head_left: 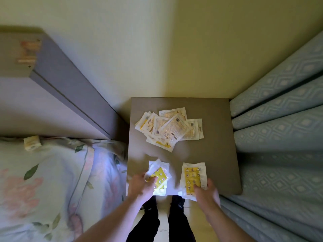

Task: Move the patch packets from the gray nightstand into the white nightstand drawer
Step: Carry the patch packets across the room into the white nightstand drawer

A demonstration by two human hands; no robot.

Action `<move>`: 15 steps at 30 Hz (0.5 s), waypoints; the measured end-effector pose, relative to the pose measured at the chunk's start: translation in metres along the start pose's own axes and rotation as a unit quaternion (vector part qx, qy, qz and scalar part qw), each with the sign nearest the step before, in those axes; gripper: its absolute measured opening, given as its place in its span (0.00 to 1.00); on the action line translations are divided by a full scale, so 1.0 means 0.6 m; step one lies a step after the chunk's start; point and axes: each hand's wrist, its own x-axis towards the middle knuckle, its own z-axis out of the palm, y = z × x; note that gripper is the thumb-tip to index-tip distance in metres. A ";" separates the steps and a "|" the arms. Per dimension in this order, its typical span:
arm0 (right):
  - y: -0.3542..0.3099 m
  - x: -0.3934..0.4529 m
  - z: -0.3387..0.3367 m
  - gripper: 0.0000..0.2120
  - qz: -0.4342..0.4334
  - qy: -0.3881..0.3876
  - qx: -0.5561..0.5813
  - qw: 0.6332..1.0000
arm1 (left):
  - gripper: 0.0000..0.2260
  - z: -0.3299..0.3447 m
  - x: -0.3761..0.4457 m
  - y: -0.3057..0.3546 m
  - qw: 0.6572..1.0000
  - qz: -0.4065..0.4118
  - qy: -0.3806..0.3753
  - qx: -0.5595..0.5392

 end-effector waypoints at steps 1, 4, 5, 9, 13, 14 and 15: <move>-0.007 -0.016 -0.009 0.09 0.000 0.001 0.000 1.000 | 0.14 -0.007 -0.009 -0.001 1.000 -0.008 0.006 -0.010; -0.036 -0.083 -0.049 0.08 -0.004 0.001 0.004 1.000 | 0.13 -0.052 -0.069 0.018 0.998 -0.007 0.018 -0.061; -0.047 -0.106 -0.064 0.08 -0.004 0.000 0.006 1.000 | 0.10 -0.073 -0.092 0.028 0.997 0.001 0.014 -0.081; -0.086 -0.215 -0.131 0.07 -0.036 0.000 0.011 0.999 | 0.17 -0.148 -0.194 0.059 0.993 0.010 -0.034 -0.113; -0.107 -0.302 -0.182 0.07 -0.062 -0.012 0.031 0.998 | 0.05 -0.194 -0.285 0.075 0.974 -0.001 -0.034 -0.223; -0.110 -0.317 -0.191 0.07 -0.066 -0.016 0.036 0.997 | 0.06 -0.204 -0.308 0.082 0.966 -0.011 -0.039 -0.255; -0.115 -0.332 -0.198 0.08 -0.072 -0.020 0.040 0.996 | 0.08 -0.213 -0.330 0.086 0.957 -0.024 -0.044 -0.286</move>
